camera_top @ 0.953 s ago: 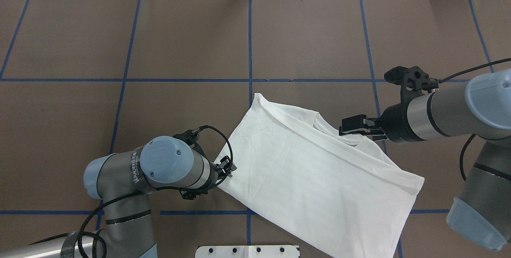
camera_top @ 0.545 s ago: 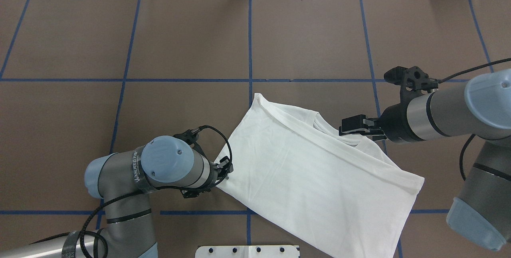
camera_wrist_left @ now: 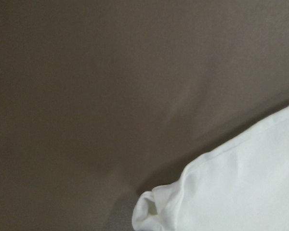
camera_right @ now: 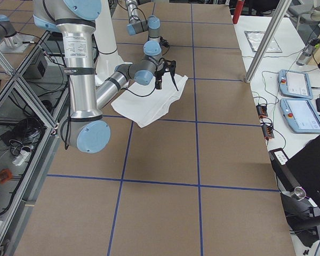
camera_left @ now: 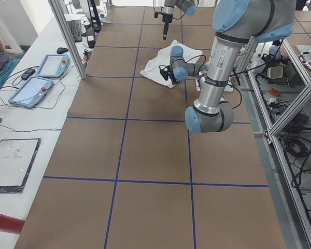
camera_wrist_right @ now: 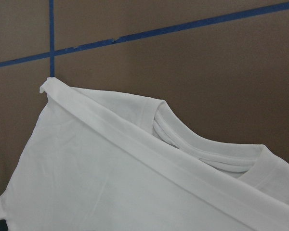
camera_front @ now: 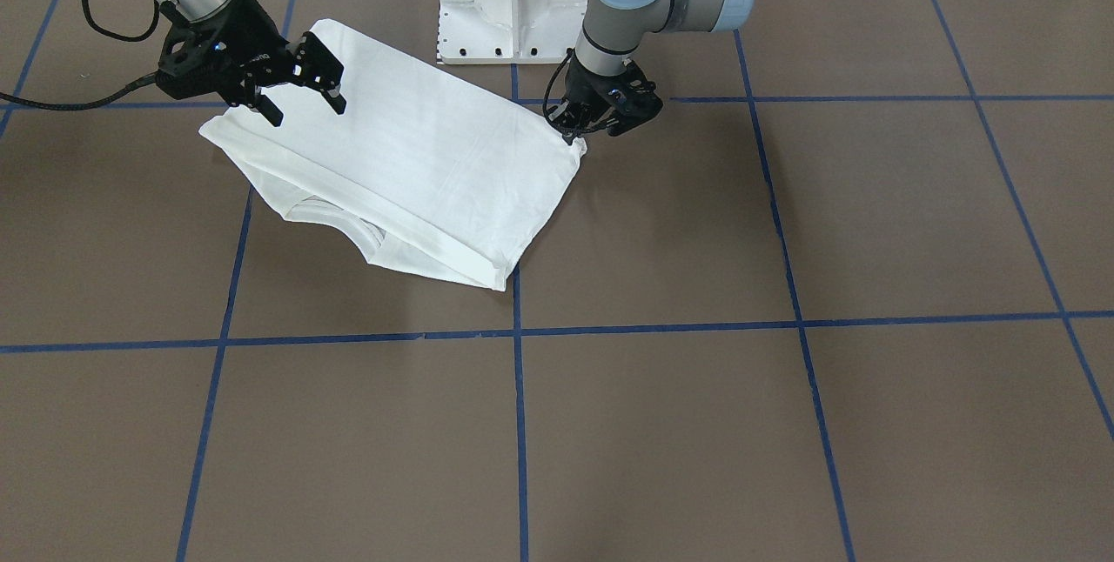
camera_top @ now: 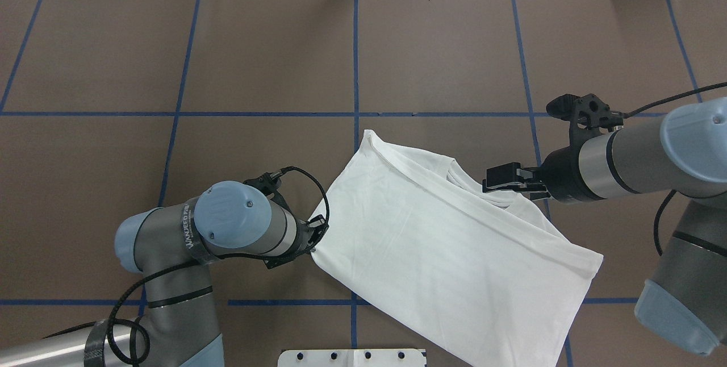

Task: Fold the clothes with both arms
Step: 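Pull the held corner away from the robot with the left gripper, turning the shirt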

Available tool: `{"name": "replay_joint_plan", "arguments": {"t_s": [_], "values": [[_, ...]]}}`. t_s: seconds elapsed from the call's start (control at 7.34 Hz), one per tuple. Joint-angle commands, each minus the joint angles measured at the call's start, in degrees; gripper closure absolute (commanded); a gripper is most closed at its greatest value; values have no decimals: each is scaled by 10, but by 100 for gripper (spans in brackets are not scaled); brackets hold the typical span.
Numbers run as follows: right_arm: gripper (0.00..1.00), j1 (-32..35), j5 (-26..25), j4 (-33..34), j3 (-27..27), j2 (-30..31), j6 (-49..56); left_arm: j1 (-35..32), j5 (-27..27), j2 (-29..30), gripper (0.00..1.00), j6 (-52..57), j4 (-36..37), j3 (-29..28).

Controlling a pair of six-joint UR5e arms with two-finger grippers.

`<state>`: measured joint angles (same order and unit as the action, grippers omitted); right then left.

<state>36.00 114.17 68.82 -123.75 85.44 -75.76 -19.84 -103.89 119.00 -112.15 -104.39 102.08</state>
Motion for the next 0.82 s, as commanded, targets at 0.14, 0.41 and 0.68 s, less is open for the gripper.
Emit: {"name": "replay_joint_plan", "arguments": {"t_s": [0.14, 0.41, 0.68], "values": [[0, 0, -1, 0, 1, -1, 0, -70, 0, 2, 100, 19, 1, -5], [0, 0, -1, -1, 3, -3, -1, -128, 0, 23, 100, 93, 0, -36], [0, 0, -1, -1, 3, -4, -1, -188, 0, 95, 100, 162, -11, -153]]}}
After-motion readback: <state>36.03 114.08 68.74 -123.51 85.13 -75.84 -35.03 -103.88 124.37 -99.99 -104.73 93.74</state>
